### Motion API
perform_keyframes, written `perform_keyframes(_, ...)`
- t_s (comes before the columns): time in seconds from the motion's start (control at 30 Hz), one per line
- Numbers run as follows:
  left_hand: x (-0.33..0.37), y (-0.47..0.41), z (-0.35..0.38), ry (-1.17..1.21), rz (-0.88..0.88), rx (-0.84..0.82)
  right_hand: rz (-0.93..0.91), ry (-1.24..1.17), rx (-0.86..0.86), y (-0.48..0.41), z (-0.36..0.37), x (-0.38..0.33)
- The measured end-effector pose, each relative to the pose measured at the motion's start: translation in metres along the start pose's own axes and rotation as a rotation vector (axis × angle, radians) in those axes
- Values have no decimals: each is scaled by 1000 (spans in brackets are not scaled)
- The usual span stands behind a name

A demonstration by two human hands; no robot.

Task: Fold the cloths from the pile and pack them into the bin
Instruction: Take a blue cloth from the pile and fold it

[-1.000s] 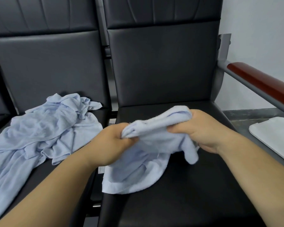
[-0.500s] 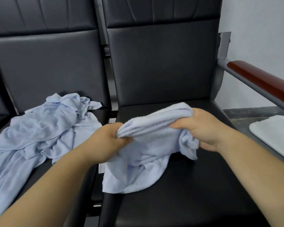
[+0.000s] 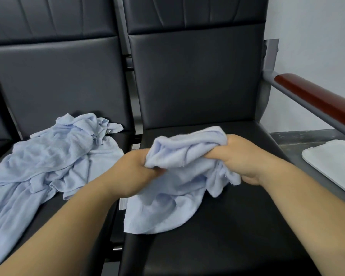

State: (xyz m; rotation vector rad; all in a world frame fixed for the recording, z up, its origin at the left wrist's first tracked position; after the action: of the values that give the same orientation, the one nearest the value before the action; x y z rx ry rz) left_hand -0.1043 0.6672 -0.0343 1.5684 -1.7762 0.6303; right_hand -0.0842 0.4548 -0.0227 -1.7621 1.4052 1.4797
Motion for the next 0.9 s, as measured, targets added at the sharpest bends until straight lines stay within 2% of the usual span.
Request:
perform_keyframes(0.07, 12, 4, -8, 217, 34, 80, -21, 53, -25, 2, 1, 1)
perform_keyframes(0.17, 34, 11, -20, 319, 176, 159, 26, 472, -43, 0, 5, 11)
perform_keyframes(0.27, 32, 9, -16, 503, 193, 98, 4, 748, 32, -10, 6, 9)
perform_keyframes(0.3, 28, 7, -14, 506, 166, 54, -34, 782, 68, -9, 5, 3)
perform_keyframes(0.33, 25, 5, -11, 411, 166, 13, -91, 811, 98, -9, 3, -4)
perform_keyframes(0.4, 15, 3, -4, 6, 138, -19, -66, 530, 125, -6, -9, -2)
perform_keyframes(0.43, 9, 2, -4, -141, 92, 20, -37, 333, 114, -3, -13, 1)
perform_keyframes(0.47, 4, 1, -6, -179, 61, 73, -21, 174, 79, -1, -11, 3)
perform_keyframes(0.6, 1, 2, -16, 174, 17, 181, -86, -53, -24, 4, 1, -1)
perform_keyframes(0.63, 6, 3, -18, 256, 16, 181, -82, 6, -28, 3, 0, 1)
perform_keyframes(0.73, 26, 6, -25, 409, 123, 192, 16, 517, 15, -5, 2, 16)
perform_keyframes(0.77, 32, 7, -25, 433, 157, 170, 49, 606, 17, -9, 4, 20)
perform_keyframes(0.83, 42, 11, -23, 407, 198, 90, 56, 644, 62, -14, 4, 21)
perform_keyframes(0.9, 38, 12, -20, 168, 192, 47, 19, 526, 147, -12, -6, 12)
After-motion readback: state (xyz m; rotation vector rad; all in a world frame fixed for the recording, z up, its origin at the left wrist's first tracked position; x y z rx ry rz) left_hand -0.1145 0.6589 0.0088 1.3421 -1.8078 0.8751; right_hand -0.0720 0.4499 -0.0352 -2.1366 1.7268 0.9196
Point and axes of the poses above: each hand's wrist, its own y-axis away from the middle knuckle, its own z-axis out of the palm, x = y × z, the point moved 8 cm from there along -y, towards the middle knuckle
